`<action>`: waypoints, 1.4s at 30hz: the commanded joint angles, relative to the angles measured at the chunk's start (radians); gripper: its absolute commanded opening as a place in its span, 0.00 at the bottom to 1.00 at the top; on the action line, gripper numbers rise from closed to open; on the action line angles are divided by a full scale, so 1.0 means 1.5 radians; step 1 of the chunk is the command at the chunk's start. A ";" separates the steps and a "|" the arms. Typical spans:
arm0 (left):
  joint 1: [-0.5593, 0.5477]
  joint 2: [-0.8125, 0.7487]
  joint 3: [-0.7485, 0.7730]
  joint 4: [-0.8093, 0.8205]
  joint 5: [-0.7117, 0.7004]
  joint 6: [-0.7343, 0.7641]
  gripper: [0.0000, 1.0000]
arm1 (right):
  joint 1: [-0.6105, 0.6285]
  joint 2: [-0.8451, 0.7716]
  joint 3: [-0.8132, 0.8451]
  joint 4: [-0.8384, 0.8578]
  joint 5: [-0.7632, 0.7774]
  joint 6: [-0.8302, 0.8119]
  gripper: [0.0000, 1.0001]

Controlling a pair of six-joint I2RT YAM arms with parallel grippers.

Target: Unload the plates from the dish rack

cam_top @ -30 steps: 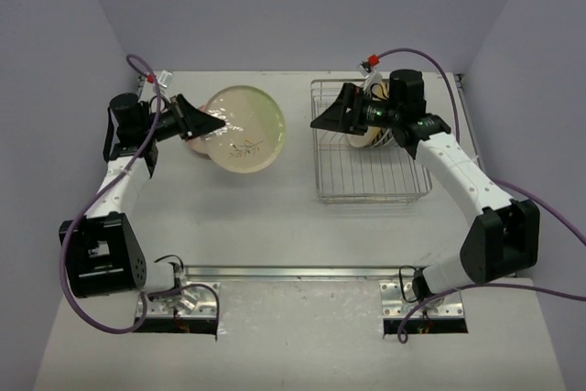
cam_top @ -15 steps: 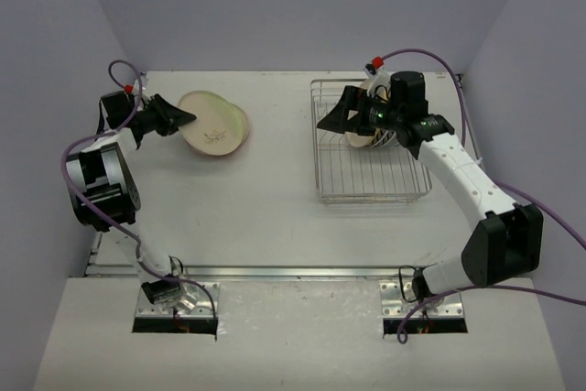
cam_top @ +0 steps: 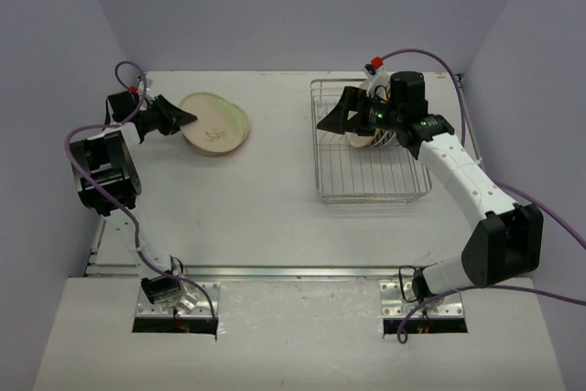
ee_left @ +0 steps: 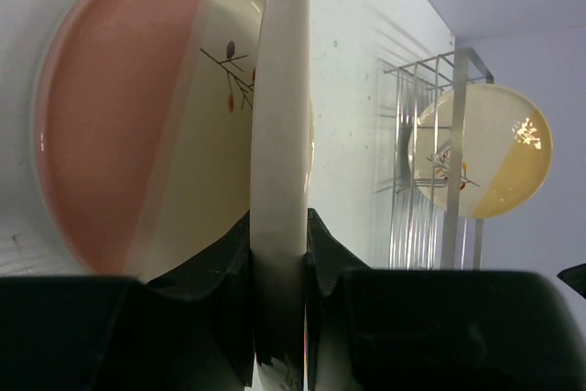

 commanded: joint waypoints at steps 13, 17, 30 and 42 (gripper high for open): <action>-0.001 -0.007 0.053 -0.133 -0.200 0.175 0.54 | -0.002 -0.006 0.020 0.013 -0.023 -0.011 0.99; -0.011 -0.027 0.048 -0.150 -0.291 0.223 0.58 | -0.002 -0.005 0.017 0.013 -0.023 -0.009 0.99; -0.088 -0.035 0.048 -0.158 -0.469 0.272 0.65 | -0.002 -0.004 0.012 0.014 -0.013 -0.015 0.99; -0.094 -0.030 0.071 -0.148 -0.396 0.274 0.66 | -0.002 -0.007 0.006 0.013 -0.011 -0.022 0.99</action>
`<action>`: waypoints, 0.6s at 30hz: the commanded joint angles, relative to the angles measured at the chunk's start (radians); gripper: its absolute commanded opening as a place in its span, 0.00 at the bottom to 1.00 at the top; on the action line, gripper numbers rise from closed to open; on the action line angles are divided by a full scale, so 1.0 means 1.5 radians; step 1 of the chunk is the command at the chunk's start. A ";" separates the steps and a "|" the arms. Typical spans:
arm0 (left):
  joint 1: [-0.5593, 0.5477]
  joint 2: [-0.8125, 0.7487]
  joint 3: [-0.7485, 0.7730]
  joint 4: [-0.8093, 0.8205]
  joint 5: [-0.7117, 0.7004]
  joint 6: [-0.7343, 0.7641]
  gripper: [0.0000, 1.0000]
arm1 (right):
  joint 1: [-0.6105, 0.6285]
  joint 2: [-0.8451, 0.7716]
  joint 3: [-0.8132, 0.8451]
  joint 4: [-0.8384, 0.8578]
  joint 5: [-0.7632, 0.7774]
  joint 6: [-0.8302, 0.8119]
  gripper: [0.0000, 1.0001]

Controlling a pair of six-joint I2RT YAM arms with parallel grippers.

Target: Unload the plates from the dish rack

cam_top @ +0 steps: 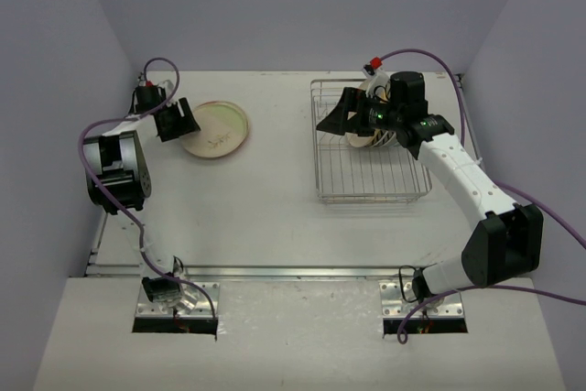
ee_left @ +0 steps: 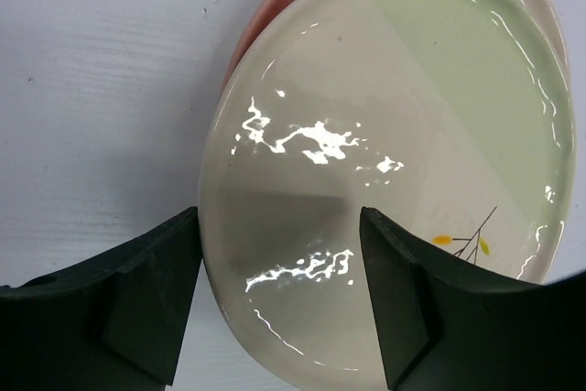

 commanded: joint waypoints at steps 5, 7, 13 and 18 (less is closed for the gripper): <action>-0.001 -0.014 0.056 0.041 0.031 0.008 0.68 | -0.002 -0.004 0.013 0.010 0.004 -0.013 0.99; -0.002 -0.011 0.058 0.052 0.047 0.003 0.69 | -0.002 -0.003 0.013 0.010 0.005 -0.013 0.99; -0.001 0.021 0.089 0.060 0.081 -0.033 0.71 | -0.002 -0.002 0.016 0.006 0.008 -0.019 0.99; -0.001 0.034 0.104 0.062 0.082 -0.032 0.71 | -0.002 0.001 0.015 0.005 0.007 -0.021 0.99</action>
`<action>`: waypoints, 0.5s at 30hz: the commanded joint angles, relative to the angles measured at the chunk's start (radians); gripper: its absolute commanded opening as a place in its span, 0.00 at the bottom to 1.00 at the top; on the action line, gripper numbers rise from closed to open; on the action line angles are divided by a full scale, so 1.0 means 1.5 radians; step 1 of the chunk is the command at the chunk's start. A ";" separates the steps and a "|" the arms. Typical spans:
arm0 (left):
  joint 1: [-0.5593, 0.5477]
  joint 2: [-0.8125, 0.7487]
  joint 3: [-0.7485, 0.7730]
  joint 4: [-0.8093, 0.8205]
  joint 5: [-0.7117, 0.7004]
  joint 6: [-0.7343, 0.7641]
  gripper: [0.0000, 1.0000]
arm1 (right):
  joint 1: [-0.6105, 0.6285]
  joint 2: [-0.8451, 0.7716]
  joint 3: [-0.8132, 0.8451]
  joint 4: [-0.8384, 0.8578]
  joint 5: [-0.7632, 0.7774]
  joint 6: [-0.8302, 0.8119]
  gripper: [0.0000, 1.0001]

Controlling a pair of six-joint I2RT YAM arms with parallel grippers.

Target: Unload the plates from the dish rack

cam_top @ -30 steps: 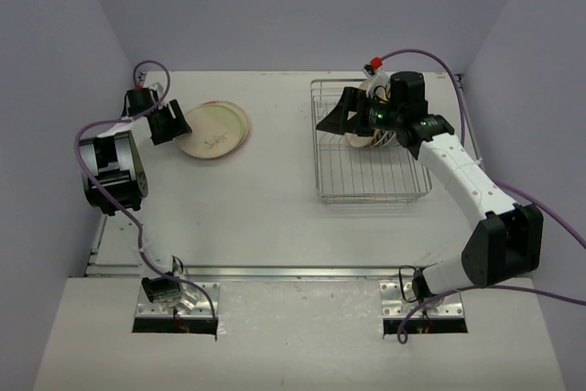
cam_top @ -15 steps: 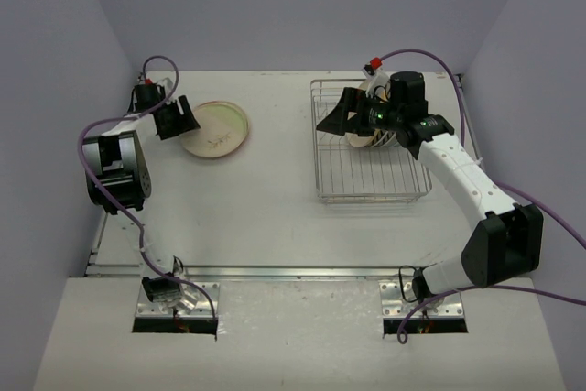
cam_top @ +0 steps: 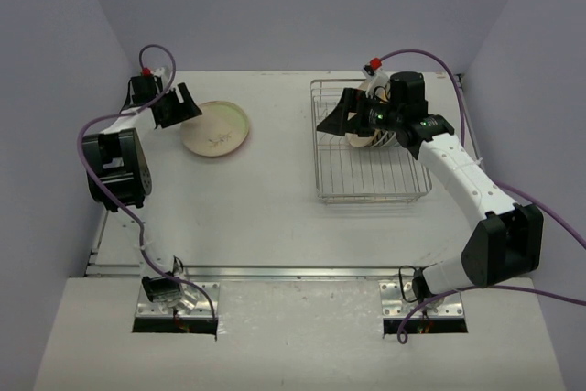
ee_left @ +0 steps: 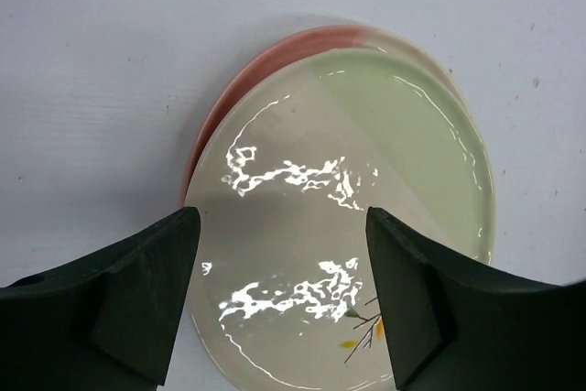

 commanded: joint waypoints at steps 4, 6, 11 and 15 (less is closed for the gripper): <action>-0.001 -0.009 0.025 0.034 0.033 0.006 0.69 | -0.002 0.003 0.015 0.011 0.005 -0.014 0.99; -0.003 -0.040 0.010 0.039 0.034 0.017 0.62 | -0.002 0.002 0.015 0.011 0.004 -0.014 0.99; -0.044 -0.147 -0.051 0.054 -0.064 0.113 0.48 | -0.002 -0.002 0.010 0.014 0.005 -0.014 0.99; -0.074 -0.177 -0.069 -0.001 -0.135 0.141 0.40 | -0.002 -0.003 0.009 0.016 0.011 -0.015 0.99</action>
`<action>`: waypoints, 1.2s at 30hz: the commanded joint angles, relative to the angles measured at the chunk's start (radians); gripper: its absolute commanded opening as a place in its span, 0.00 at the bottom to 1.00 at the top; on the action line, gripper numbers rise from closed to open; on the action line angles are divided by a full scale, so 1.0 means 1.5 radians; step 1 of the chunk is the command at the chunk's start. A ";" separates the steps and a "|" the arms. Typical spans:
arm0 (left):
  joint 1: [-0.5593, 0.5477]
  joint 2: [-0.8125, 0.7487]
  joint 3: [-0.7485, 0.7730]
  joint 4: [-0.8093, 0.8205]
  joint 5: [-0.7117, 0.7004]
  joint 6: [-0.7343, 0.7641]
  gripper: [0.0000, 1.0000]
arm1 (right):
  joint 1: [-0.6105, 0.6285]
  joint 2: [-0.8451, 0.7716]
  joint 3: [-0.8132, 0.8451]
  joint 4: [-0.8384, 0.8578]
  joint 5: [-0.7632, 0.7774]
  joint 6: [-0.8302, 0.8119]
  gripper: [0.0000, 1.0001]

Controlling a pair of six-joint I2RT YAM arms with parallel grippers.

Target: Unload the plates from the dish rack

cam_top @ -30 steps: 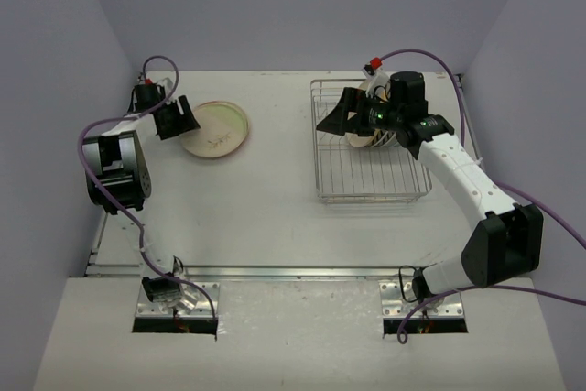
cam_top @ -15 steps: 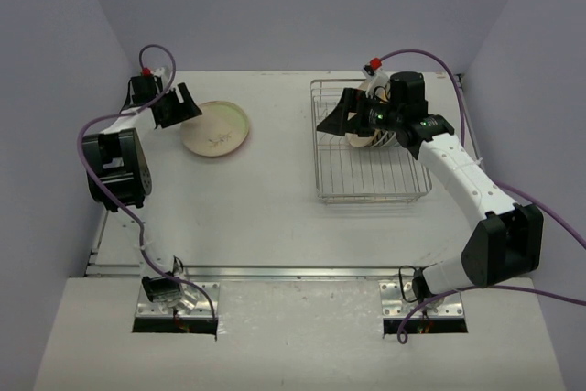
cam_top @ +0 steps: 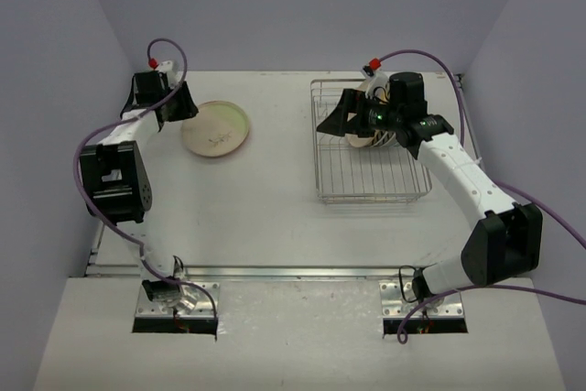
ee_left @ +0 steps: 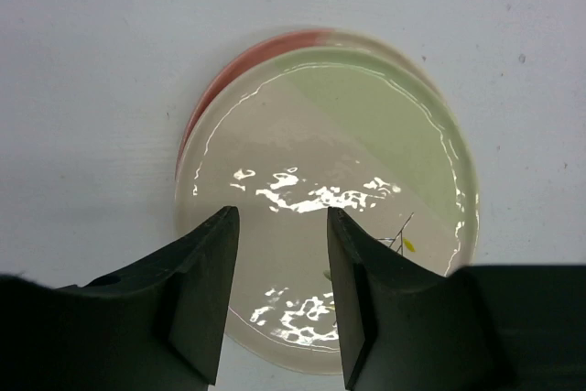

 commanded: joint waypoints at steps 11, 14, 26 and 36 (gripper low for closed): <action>-0.032 -0.197 -0.094 -0.163 -0.020 0.068 0.35 | -0.002 -0.011 0.073 -0.092 0.317 -0.117 0.96; -0.035 -0.207 -0.116 -0.213 -0.049 0.090 0.30 | -0.002 -0.005 0.085 -0.103 0.367 -0.132 0.96; -0.041 -0.149 -0.176 -0.257 -0.106 0.132 0.17 | -0.002 0.087 0.189 -0.162 0.532 -0.196 0.96; -0.046 -0.063 -0.159 -0.218 -0.099 0.124 0.15 | -0.002 0.136 0.196 -0.159 0.603 -0.206 0.96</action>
